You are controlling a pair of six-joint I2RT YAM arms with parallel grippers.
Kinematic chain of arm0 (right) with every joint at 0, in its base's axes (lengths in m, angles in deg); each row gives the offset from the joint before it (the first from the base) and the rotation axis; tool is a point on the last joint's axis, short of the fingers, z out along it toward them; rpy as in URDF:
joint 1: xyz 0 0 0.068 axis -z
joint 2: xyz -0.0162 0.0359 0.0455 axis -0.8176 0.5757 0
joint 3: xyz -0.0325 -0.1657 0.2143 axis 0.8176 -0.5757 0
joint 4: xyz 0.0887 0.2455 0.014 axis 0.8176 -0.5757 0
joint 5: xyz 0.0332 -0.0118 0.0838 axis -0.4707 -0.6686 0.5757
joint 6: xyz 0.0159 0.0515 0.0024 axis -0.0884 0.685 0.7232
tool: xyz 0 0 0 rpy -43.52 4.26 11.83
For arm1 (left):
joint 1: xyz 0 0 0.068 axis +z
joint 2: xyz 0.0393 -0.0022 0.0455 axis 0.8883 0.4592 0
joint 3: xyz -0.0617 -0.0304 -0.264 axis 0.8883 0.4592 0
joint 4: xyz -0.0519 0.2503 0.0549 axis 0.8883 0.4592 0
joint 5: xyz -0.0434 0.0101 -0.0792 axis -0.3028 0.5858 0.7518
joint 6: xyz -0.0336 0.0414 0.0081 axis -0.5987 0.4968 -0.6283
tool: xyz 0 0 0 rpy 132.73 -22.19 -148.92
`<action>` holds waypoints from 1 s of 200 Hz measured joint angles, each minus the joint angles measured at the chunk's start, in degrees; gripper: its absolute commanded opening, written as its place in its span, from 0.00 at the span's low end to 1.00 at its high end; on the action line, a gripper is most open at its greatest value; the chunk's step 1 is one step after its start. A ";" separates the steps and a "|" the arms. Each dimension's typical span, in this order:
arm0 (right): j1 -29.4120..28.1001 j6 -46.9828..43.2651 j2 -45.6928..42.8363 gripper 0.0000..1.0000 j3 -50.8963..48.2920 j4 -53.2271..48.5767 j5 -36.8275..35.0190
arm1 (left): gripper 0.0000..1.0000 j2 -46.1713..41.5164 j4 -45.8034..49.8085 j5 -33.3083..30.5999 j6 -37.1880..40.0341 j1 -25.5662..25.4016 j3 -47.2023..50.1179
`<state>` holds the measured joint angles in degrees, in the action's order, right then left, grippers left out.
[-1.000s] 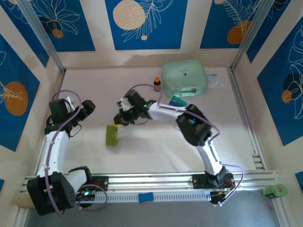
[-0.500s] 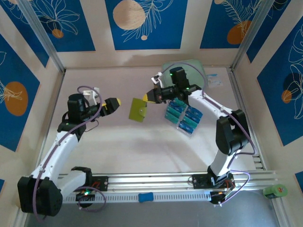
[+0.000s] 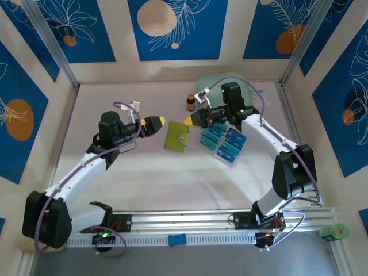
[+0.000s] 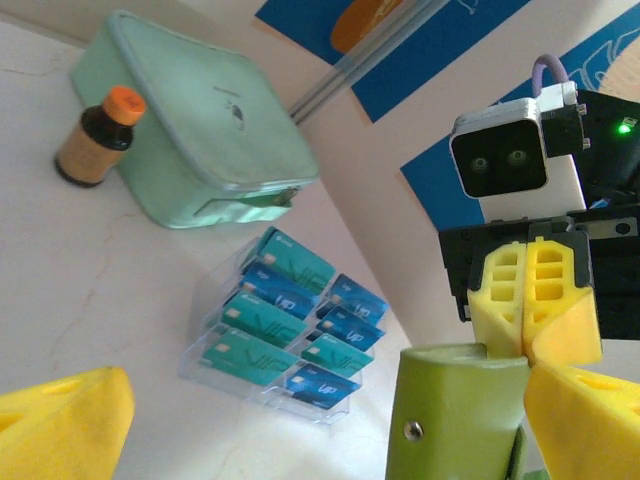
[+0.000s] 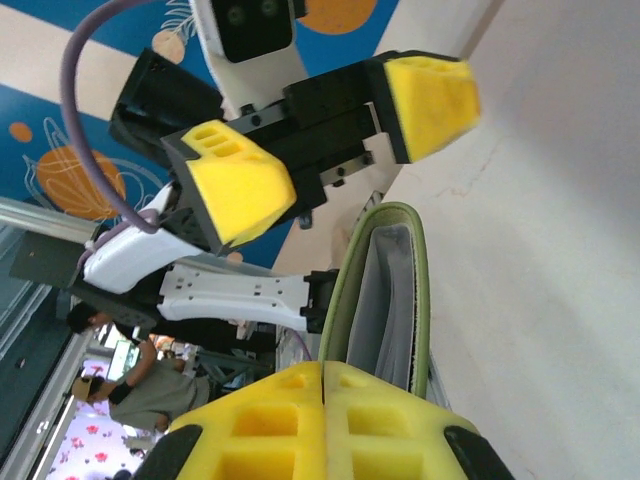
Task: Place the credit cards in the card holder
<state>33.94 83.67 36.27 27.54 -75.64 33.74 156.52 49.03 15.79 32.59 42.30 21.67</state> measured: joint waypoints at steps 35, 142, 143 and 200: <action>0.00 0.28 -0.07 0.00 -0.07 1.25 1.44 | 0.97 0.87 -5.51 0.20 -2.21 -2.67 0.04; -0.09 3.72 -0.07 0.00 -0.11 6.45 2.97 | 0.84 1.97 -12.39 1.05 -3.39 -7.06 2.93; -0.07 3.72 -0.07 0.00 -0.11 6.51 2.97 | 0.83 1.99 -12.44 1.05 -3.41 -7.08 2.93; -0.13 4.57 -0.04 0.00 -0.11 7.54 2.97 | 0.68 3.80 -15.39 2.84 -4.61 -7.89 2.91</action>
<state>33.81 88.24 36.23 27.43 -68.09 36.71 160.32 33.64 18.63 27.98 34.41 24.57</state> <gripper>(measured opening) 0.054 0.702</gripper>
